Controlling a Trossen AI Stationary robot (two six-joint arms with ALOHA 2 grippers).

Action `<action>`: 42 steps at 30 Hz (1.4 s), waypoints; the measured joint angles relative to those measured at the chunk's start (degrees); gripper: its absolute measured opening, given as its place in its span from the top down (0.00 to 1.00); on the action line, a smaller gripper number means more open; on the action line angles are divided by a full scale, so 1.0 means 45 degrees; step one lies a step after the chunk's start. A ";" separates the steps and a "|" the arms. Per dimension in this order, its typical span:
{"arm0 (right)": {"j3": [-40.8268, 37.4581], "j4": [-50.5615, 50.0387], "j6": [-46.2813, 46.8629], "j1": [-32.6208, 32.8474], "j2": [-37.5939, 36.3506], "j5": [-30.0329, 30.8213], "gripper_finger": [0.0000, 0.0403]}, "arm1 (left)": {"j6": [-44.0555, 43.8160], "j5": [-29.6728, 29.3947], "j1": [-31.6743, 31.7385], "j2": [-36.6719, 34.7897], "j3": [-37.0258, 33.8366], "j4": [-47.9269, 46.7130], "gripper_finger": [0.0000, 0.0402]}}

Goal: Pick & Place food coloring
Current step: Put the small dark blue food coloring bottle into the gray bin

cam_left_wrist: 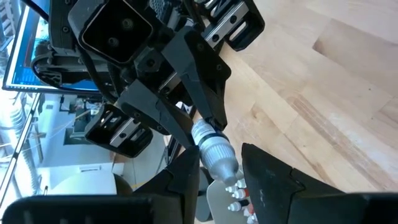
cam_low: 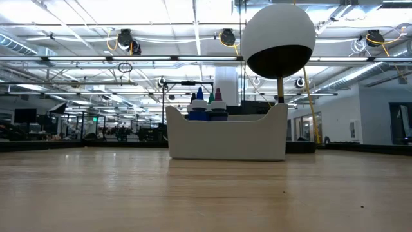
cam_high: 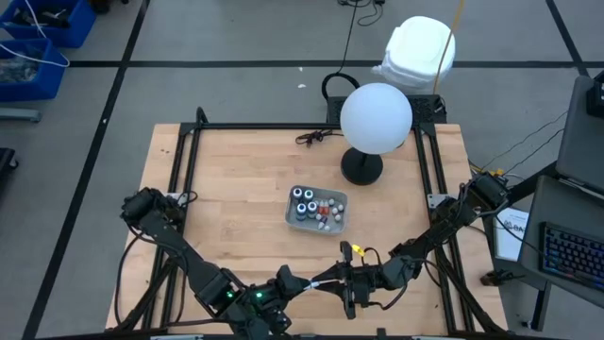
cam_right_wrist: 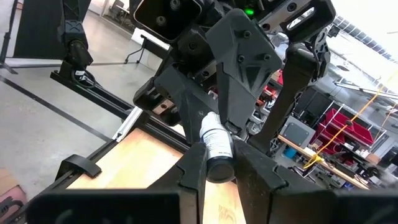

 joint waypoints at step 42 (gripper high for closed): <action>-0.0005 -0.0230 -0.2212 0.1590 -0.0021 0.6449 0.41 | -0.1991 0.1350 0.0232 -0.0511 0.0000 -0.2040 0.84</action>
